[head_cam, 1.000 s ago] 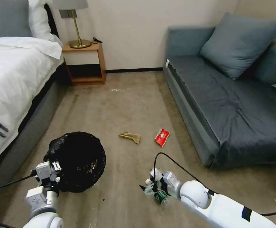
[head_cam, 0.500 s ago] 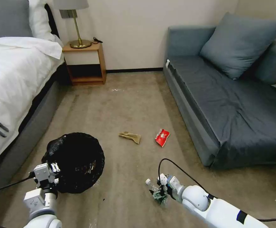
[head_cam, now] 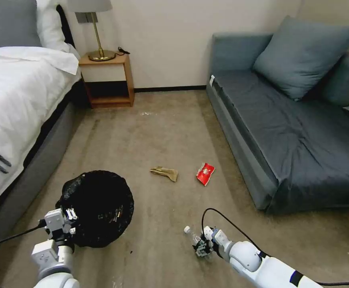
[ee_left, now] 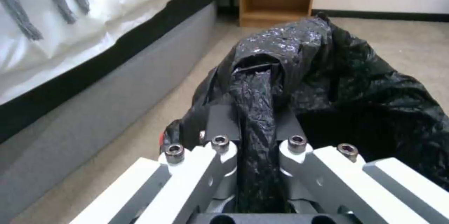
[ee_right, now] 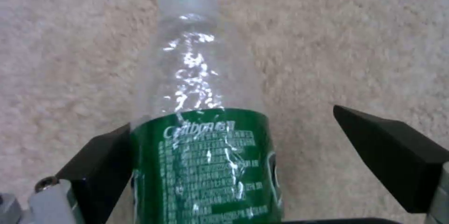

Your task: Pick up the trash bin, then pick up the garbage on the floor and place it into the trash bin.

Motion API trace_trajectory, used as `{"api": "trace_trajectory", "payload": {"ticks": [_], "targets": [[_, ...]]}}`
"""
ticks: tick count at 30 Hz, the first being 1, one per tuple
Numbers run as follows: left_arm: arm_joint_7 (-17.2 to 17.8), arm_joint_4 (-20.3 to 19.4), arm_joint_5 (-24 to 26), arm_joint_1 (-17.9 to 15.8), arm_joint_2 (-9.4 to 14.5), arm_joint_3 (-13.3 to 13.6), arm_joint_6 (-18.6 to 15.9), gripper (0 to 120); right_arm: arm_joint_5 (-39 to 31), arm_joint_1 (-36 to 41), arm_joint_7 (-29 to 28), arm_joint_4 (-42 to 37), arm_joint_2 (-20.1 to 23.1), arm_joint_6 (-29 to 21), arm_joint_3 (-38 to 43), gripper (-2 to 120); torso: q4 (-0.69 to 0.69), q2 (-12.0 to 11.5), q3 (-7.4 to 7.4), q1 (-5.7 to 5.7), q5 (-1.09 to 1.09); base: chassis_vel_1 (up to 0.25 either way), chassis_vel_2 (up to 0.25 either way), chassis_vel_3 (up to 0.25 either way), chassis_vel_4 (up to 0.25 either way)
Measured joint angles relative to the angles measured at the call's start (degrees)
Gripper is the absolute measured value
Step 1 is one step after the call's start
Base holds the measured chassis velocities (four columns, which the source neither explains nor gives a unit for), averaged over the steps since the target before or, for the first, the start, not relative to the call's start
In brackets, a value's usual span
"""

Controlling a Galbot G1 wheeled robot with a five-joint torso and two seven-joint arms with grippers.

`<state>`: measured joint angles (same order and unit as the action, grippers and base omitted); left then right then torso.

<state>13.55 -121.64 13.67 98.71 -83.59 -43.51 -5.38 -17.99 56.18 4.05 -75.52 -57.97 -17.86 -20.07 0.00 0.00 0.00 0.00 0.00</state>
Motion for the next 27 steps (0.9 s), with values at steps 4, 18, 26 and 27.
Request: {"api": "trace_trajectory", "payload": {"ticks": [4,18,26,27], "targets": [[0.0,0.0,0.0,-0.2,0.1,0.0,0.0,7,0.1,-0.1,0.6,0.5,-0.1,0.7,0.1,86,0.00,0.0,0.00,0.00,0.00,0.000,0.000,0.000,0.000],[-0.1,0.0,-0.3,0.1,-0.3,0.1,0.1,7,0.0,-0.3,0.7,-0.7,-0.2,2.4,0.1,38,0.00,0.0,0.00,0.00,0.00,0.000,0.000,0.000,0.000],[-0.1,0.0,-0.5,-0.1,-0.3,0.4,0.2,7,-1.6,-2.8,-1.7,-4.2,-0.2,1.7,0.5,26,0.00,0.0,0.00,0.00,0.00,0.000,0.000,0.000,0.000],[-0.1,0.0,-0.5,-0.1,-0.3,0.4,0.2,7,-1.6,-2.8,-1.7,-4.2,-0.2,1.7,0.5,26,0.00,0.0,0.00,0.00,0.00,0.000,0.000,0.000,0.000]]}}
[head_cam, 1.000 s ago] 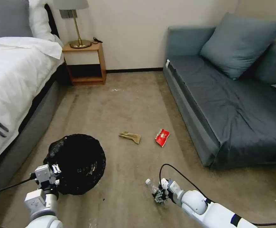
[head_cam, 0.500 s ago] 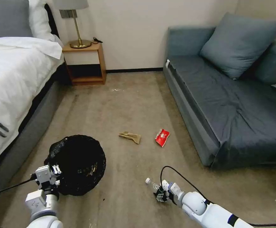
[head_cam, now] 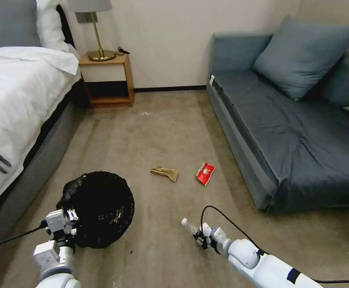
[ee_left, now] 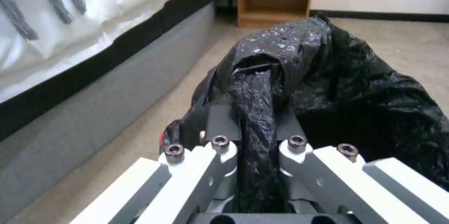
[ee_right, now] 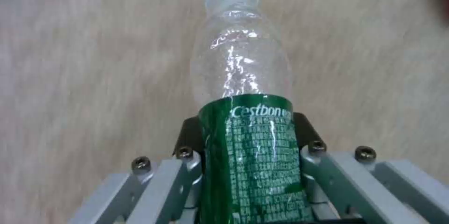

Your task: Pick up the trash bin, then pick up the garbage on the floor and place it into the trash bin.

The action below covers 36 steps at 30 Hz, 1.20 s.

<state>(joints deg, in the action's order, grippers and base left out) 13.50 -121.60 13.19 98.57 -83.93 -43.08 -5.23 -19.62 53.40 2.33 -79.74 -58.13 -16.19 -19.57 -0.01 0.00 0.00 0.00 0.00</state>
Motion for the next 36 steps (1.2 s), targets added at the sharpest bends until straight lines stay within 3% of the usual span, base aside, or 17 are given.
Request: {"api": "trace_trajectory", "payload": {"ticks": [5,8,13,21,36], "targets": [[-0.1,0.0,0.0,0.0,0.0,0.1,0.0,7,-2.5,-2.7,-3.7,-2.3,-1.5,0.2,0.3,26,0.00,0.0,-0.01,0.00,0.00,0.000,0.000,0.000,0.000],[-0.2,0.0,0.0,-0.2,0.2,0.1,0.1,7,-8.5,-6.7,-5.1,-4.7,-3.3,8.0,-0.8,26,0.01,0.0,-0.01,0.00,0.01,0.000,0.000,0.000,0.000],[-0.7,0.2,-0.2,-0.8,0.2,0.3,0.1,7,-17.2,-9.7,-5.1,-9.1,-5.8,14.8,-3.2,26,0.02,0.0,0.00,0.00,0.01,0.000,0.000,0.000,0.000],[-1.0,0.4,1.6,-2.1,0.4,0.5,-0.3,7,-24.0,-14.7,-5.3,-11.9,-8.4,17.0,-12.1,26,0.01,0.0,0.00,0.00,0.01,0.000,0.000,0.000,0.000],[-2.4,0.7,5.1,-3.8,0.1,0.6,-0.5,7,-23.5,-18.9,-6.8,-6.4,-18.0,17.2,-17.5,26,0.01,0.0,0.00,0.00,0.00,0.000,0.000,0.000,0.000]]}}
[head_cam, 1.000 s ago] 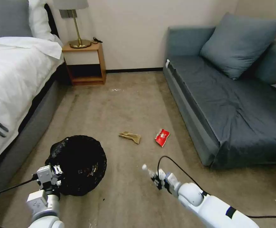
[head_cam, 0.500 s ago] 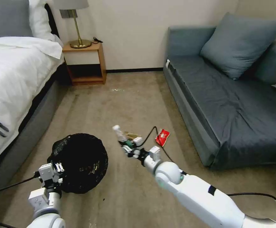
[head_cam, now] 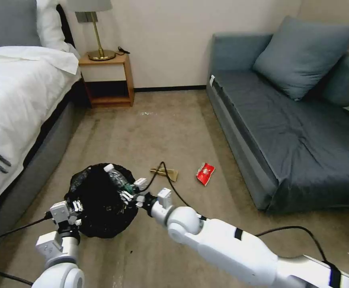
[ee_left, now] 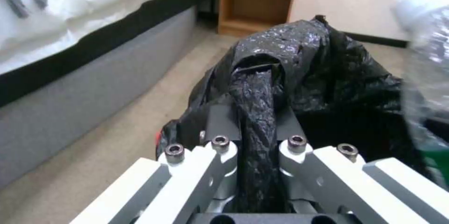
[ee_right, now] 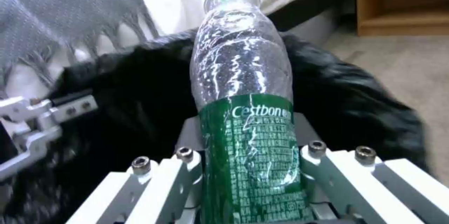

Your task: Pick up the trash bin, then pick up the garbage on the floor and place it into the trash bin.

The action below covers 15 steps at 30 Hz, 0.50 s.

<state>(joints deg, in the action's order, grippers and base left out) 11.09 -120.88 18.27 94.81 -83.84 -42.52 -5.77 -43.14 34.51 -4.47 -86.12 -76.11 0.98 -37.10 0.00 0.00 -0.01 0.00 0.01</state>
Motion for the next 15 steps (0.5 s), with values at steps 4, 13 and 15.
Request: {"api": "trace_trajectory", "payload": {"ticks": [4,13,15], "targets": [[-0.9,0.0,1.2,0.1,0.0,0.0,0.6,7,0.7,-0.4,-0.1,1.8,-1.4,0.0,-1.0,26,0.00,0.0,0.00,0.00,0.01,0.000,0.000,0.000,0.000],[-2.3,-0.3,3.3,0.1,0.5,-0.3,1.7,7,5.0,-0.4,-2.0,5.4,-3.4,1.4,-1.7,39,0.00,0.0,0.00,0.00,0.00,0.000,0.000,0.000,0.000],[-2.4,-0.3,3.3,0.0,0.6,-0.3,1.8,7,5.3,-0.2,-2.8,5.4,-3.4,1.4,-1.7,48,0.00,0.0,0.01,0.00,0.00,0.000,0.000,0.000,0.000]]}}
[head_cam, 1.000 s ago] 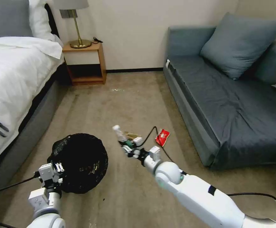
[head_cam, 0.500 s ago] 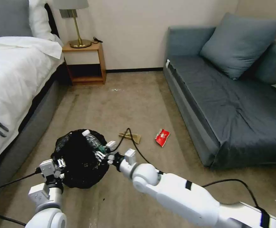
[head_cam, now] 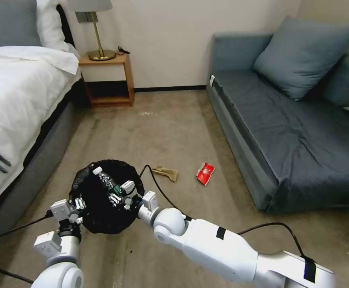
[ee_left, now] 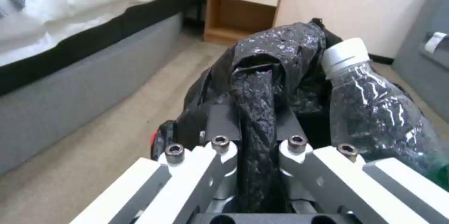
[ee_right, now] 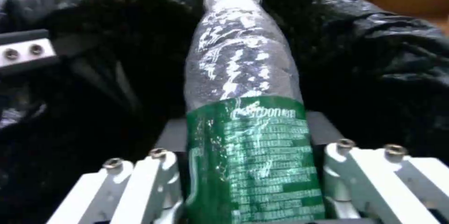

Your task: Pick up the trash bin, then pick up the garbage on the floor and place it into the trash bin.

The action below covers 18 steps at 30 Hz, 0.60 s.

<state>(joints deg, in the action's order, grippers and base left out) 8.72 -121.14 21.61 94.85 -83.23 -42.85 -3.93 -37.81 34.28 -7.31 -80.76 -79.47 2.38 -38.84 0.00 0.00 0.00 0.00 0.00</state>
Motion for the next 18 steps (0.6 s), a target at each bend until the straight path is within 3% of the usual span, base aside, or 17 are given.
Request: {"api": "trace_trajectory", "payload": {"ticks": [13,18], "targets": [[0.6,0.2,0.3,-0.1,0.8,-0.4,0.3,7,1.6,1.9,-0.2,-3.3,3.0,0.8,0.4,95,0.00,0.0,0.00,0.00,-0.01,0.000,0.000,0.000,0.000],[1.2,0.3,0.1,-0.1,0.9,-0.8,0.4,7,1.5,3.9,-1.2,-7.7,5.6,3.5,2.4,100,-0.01,0.0,0.00,0.00,-0.01,0.000,0.000,0.000,0.000]]}}
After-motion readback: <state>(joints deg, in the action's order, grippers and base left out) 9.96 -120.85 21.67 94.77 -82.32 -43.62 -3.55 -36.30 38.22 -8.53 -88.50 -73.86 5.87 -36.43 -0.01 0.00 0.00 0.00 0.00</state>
